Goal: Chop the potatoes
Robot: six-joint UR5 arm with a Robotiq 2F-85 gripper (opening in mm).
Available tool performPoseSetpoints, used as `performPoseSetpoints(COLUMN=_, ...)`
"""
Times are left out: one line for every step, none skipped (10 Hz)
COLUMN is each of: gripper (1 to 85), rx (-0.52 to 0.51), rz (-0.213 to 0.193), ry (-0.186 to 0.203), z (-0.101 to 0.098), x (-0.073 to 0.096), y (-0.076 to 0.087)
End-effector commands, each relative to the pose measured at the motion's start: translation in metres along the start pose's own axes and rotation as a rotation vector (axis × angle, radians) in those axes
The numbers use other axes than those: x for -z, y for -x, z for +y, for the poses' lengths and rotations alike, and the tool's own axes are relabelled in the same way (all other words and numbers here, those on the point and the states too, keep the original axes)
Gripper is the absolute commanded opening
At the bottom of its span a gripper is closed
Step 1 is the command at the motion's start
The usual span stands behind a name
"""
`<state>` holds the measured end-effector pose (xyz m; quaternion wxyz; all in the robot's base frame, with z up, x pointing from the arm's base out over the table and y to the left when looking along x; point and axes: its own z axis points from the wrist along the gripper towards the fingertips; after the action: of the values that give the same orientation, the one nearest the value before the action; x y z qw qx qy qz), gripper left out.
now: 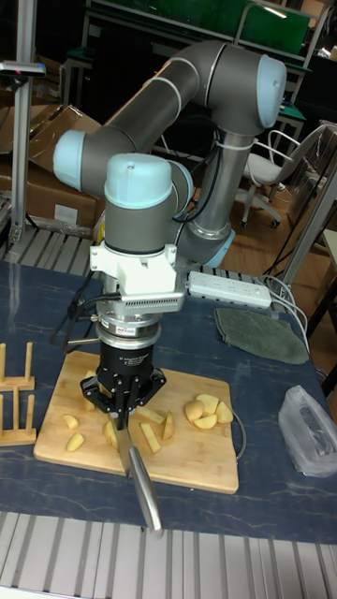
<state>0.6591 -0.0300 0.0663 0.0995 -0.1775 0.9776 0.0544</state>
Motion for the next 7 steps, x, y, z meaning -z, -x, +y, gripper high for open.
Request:
performPoseSetpoints(gripper=1.0, rx=0.003, rz=0.004, ry=0.021, z=-0.001, x=0.009, y=-0.002)
performPoseSetpoints(gripper=1.0, rx=0.018, rz=0.03, ry=0.004, z=-0.005, x=0.024, y=-0.005)
performPoseSetpoints(gripper=1.0, rx=0.041, rz=0.057, ry=-0.029, z=-0.011, x=0.042, y=-0.005)
performPoseSetpoints(gripper=1.0, rx=0.028, rz=0.078, ry=-0.036, z=-0.006, x=0.056, y=-0.006)
performPoseSetpoints(gripper=1.0, rx=0.06, rz=0.075, ry=-0.071, z=-0.014, x=0.063, y=-0.001)
performPoseSetpoints(gripper=1.0, rx=0.032, rz=0.079, ry=-0.048, z=-0.005, x=0.063, y=0.0)
performPoseSetpoints(gripper=1.0, rx=0.011, rz=0.084, ry=-0.032, z=0.001, x=0.061, y=0.001)
